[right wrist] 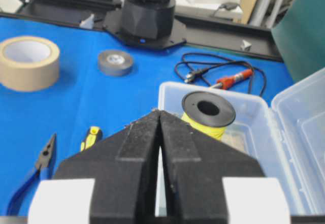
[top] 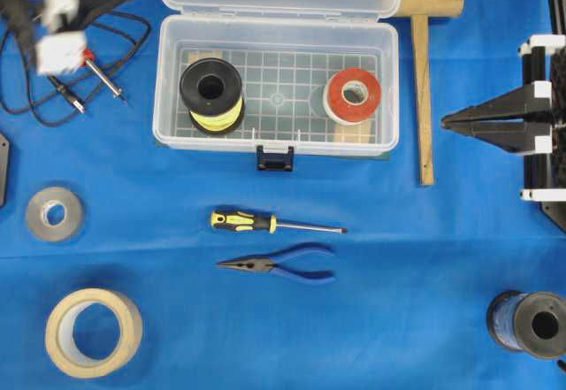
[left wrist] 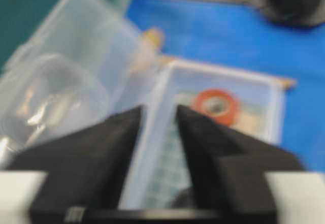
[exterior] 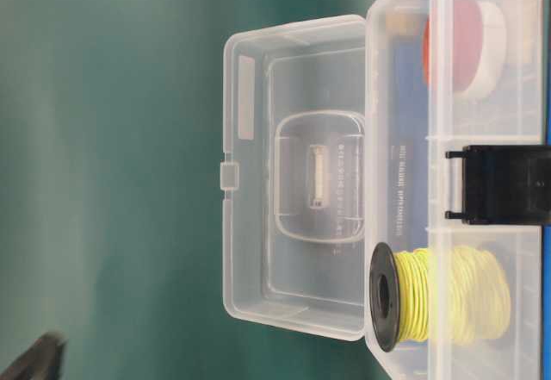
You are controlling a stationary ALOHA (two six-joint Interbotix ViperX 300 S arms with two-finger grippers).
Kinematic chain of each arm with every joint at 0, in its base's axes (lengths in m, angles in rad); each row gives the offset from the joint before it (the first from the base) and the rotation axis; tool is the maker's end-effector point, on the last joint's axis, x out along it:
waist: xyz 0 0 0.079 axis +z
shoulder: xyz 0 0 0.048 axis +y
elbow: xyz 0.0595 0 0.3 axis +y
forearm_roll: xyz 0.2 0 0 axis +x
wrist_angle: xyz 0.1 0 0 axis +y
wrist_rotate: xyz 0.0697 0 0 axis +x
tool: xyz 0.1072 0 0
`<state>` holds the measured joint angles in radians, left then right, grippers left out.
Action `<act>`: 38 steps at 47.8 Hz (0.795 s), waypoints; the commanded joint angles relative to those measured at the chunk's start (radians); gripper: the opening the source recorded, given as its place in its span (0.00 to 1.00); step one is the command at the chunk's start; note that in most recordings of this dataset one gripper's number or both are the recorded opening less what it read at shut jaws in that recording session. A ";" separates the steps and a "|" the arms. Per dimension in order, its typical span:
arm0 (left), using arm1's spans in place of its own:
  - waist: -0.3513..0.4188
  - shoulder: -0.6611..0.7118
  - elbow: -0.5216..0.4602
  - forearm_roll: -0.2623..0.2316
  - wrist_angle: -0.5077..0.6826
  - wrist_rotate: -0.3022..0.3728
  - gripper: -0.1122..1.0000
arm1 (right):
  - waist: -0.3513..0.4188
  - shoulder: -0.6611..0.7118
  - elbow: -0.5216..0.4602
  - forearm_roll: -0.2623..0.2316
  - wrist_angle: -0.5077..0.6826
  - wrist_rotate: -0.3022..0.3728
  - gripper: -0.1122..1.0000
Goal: Close the tool box with the left arm.
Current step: 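Raise the left gripper and move it toward the open box lid, then push the clear lid forward and down with the left gripper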
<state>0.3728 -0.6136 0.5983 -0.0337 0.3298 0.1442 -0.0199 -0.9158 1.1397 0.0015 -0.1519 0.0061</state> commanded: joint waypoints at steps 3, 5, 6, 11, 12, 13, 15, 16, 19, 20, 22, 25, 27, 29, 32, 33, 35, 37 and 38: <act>0.091 0.080 -0.086 0.002 0.026 0.038 0.58 | -0.002 0.017 -0.018 0.002 0.000 0.002 0.10; 0.126 0.117 -0.112 0.002 0.038 0.063 0.68 | -0.002 0.018 -0.018 0.002 0.003 0.000 0.10; 0.140 0.132 -0.124 0.002 0.048 0.074 0.73 | -0.002 0.020 -0.018 0.002 0.005 0.000 0.10; 0.199 0.215 -0.195 0.011 0.101 0.084 0.91 | -0.002 0.025 -0.017 0.002 0.015 0.000 0.10; 0.210 0.230 -0.209 0.015 0.112 0.084 0.91 | -0.002 0.028 -0.017 0.002 0.018 0.000 0.10; 0.219 0.245 -0.224 0.018 0.124 0.084 0.91 | -0.002 0.029 -0.015 0.002 0.020 0.002 0.10; 0.235 0.278 -0.252 0.023 0.144 0.086 0.91 | -0.002 0.032 -0.015 0.002 0.023 0.000 0.10; 0.241 0.295 -0.268 0.025 0.153 0.086 0.91 | -0.002 0.034 -0.015 0.002 0.025 0.000 0.10; 0.262 0.353 -0.313 0.028 0.179 0.087 0.91 | -0.002 0.041 -0.014 0.002 0.029 0.000 0.10; 0.267 0.370 -0.324 0.028 0.184 0.087 0.91 | -0.002 0.044 -0.014 0.002 0.029 0.000 0.10; 0.278 0.402 -0.345 0.028 0.192 0.089 0.91 | -0.002 0.048 -0.014 0.002 0.029 0.000 0.10; 0.291 0.445 -0.373 0.028 0.199 0.087 0.91 | -0.002 0.055 -0.009 0.002 0.029 0.000 0.10; 0.299 0.471 -0.388 0.029 0.202 0.089 0.91 | -0.002 0.058 -0.009 0.002 0.029 0.000 0.10; 0.302 0.494 -0.402 0.028 0.206 0.087 0.91 | -0.003 0.064 -0.009 0.002 0.029 0.000 0.10; 0.305 0.528 -0.419 0.028 0.207 0.087 0.91 | -0.006 0.066 -0.009 0.002 0.031 0.000 0.10; 0.305 0.537 -0.422 0.028 0.207 0.086 0.91 | -0.006 0.066 -0.008 0.002 0.031 0.000 0.10; 0.305 0.551 -0.428 0.028 0.207 0.086 0.91 | -0.009 0.066 -0.009 0.002 0.034 0.000 0.10; 0.305 0.561 -0.430 0.028 0.207 0.086 0.91 | -0.012 0.066 -0.009 0.002 0.035 0.000 0.10; 0.305 0.568 -0.430 0.029 0.207 0.086 0.91 | -0.015 0.066 -0.008 0.002 0.035 0.000 0.10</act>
<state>0.6780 -0.0460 0.2010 -0.0077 0.5415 0.2316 -0.0276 -0.8544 1.1413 0.0000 -0.1135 0.0061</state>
